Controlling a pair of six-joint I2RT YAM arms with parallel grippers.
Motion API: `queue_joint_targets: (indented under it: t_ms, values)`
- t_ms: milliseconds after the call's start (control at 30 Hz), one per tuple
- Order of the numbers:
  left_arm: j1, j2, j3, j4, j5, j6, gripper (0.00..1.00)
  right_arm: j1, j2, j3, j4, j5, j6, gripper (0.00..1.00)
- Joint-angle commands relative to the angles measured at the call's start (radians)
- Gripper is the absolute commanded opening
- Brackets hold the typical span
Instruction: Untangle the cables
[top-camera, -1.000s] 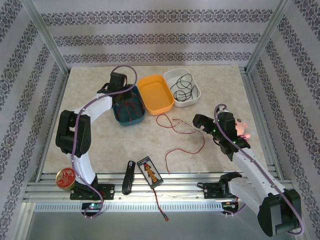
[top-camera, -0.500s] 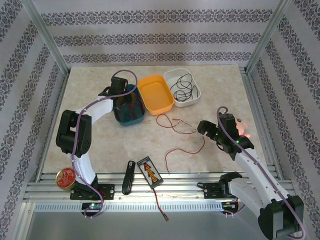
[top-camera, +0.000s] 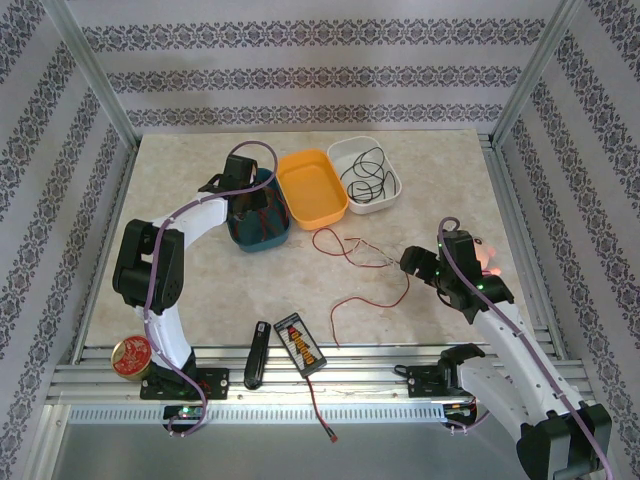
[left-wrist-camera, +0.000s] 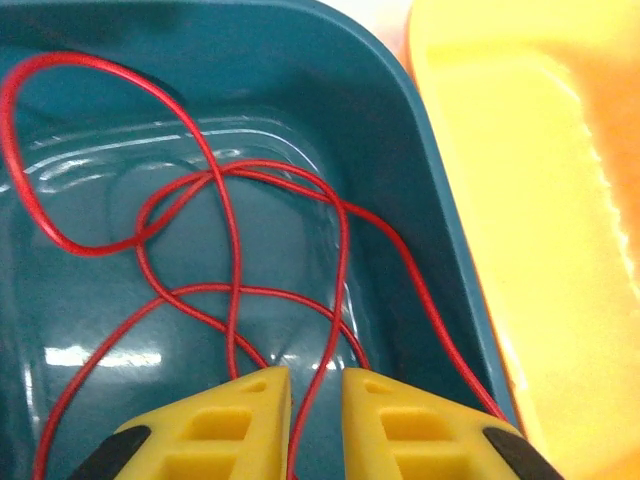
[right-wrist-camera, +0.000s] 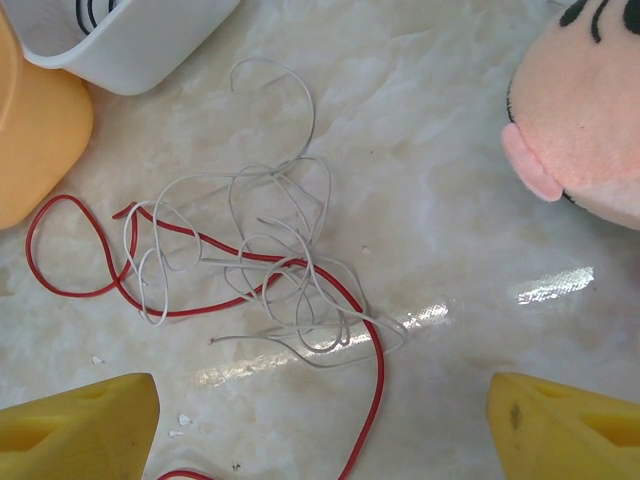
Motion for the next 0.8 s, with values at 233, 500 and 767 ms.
queue_joint_targets:
  t_ms: [233,500,767]
  values:
    - [-0.017,0.034,-0.044,-0.127,0.014,0.037,0.13,0.006,-0.010,0.045,-0.047,0.032,0.011,0.85]
    - [-0.025,0.053,-0.070,-0.127,0.051,0.041,0.13,0.010,-0.010,0.039,-0.035,0.037,0.012,0.85]
    - [-0.025,0.130,-0.009,-0.141,-0.007,0.071,0.12,0.012,-0.001,0.033,-0.021,0.038,0.014,0.85]
